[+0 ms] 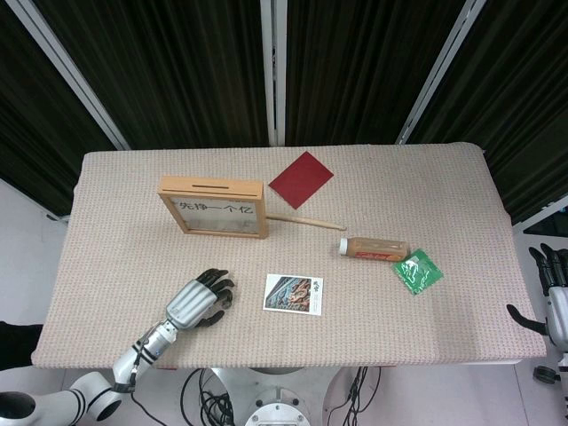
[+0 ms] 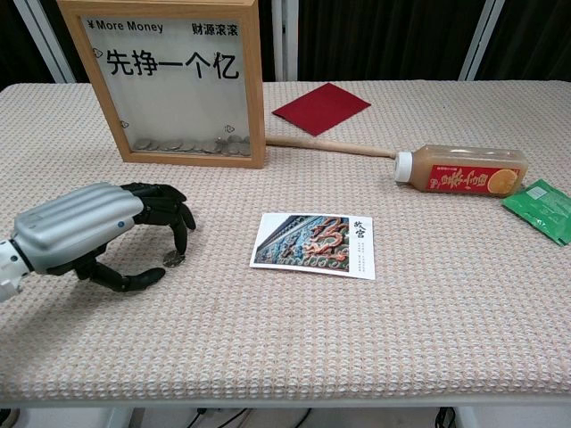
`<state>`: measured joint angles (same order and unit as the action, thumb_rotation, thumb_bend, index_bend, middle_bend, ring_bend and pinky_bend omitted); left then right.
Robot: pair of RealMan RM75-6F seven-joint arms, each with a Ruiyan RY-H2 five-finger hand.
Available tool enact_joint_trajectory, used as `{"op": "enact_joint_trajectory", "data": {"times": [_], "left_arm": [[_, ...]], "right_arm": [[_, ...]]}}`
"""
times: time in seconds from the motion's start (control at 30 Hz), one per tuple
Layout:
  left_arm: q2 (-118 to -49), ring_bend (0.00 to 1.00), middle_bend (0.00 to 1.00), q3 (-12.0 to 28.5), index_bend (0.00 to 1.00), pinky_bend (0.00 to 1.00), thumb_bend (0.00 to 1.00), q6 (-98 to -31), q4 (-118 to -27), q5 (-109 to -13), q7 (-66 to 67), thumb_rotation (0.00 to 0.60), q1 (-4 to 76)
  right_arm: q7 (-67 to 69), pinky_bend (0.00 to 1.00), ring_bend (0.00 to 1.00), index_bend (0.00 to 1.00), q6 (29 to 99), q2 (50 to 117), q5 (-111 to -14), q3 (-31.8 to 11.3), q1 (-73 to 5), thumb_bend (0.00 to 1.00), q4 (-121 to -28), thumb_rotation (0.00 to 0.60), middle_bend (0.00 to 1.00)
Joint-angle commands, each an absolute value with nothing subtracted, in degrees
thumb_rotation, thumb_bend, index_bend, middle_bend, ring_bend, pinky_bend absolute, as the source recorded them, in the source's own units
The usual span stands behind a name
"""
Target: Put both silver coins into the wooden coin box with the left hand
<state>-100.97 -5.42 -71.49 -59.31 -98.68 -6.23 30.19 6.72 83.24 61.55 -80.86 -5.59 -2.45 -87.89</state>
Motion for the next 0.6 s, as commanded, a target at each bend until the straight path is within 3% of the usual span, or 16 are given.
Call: {"op": "enact_joint_trajectory", "data": {"times": [0.03, 0.6], "left_arm": [[-100.99, 0.1, 0.23, -5.45, 0.42, 0.16, 0.21, -71.42, -59.31, -98.62, -6.21, 0.6, 30.19], [-100.51, 0.09, 0.22, -5.98, 0.42, 0.16, 0.21, -70.23, -59.32, -98.08, -6.49, 0.6, 30.32]], "right_arm": [[6.72, 0.0, 0.0, 0.0, 83.24, 61.54, -80.86, -5.59, -2.45, 0.12, -87.88, 0.6, 0.0], [6.35, 0.0, 0.0, 0.0, 83.16, 61.7, -81.04, -5.52, -2.54, 0.12, -87.95, 0.6, 0.0]]}}
